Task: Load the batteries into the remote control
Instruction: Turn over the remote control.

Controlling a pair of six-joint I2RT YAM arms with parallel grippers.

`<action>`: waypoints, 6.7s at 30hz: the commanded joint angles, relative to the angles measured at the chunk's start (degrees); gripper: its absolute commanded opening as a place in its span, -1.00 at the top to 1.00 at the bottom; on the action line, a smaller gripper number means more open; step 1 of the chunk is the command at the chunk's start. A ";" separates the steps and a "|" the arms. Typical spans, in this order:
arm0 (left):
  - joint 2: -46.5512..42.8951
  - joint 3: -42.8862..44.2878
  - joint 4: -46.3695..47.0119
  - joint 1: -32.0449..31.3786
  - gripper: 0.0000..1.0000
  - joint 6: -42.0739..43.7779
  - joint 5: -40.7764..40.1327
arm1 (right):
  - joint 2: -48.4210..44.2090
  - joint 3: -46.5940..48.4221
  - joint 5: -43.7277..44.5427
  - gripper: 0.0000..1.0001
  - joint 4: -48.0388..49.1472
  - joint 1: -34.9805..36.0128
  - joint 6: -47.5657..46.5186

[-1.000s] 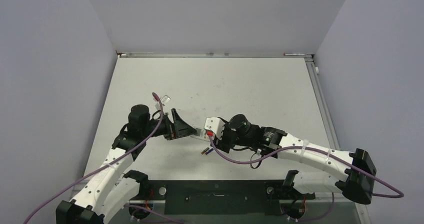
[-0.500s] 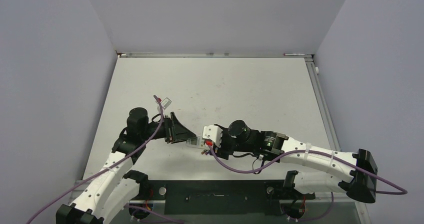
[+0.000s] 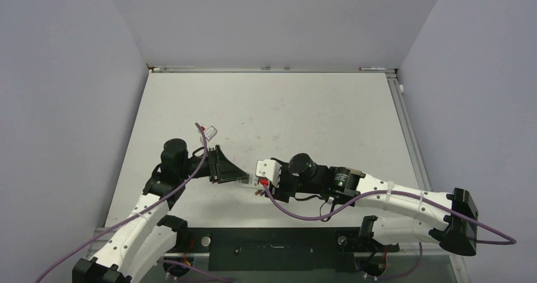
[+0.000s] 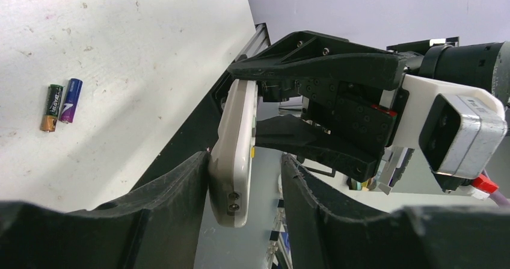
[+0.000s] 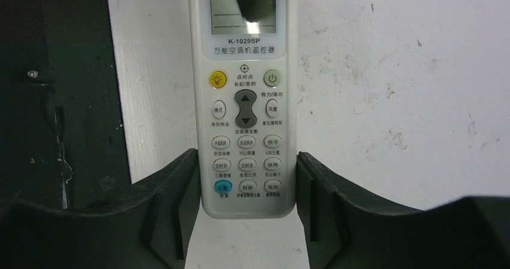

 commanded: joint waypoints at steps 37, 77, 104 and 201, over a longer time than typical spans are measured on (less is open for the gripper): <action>-1.08 -5.37 10.04 1.41 1.00 -12.19 -0.58 | -8.97 2.73 3.28 -0.78 -0.32 2.25 -1.25; -7.10 -9.18 11.28 8.20 1.00 -28.13 5.54 | 0.21 -9.86 43.43 -0.30 30.63 24.12 -42.26; -9.74 -10.99 12.17 8.26 0.34 -30.58 5.05 | 3.07 -13.61 48.30 0.83 40.88 24.49 -45.80; -2.21 13.70 -15.92 -9.53 -0.46 20.85 0.31 | 2.32 -13.06 -55.29 0.83 52.01 -22.72 71.23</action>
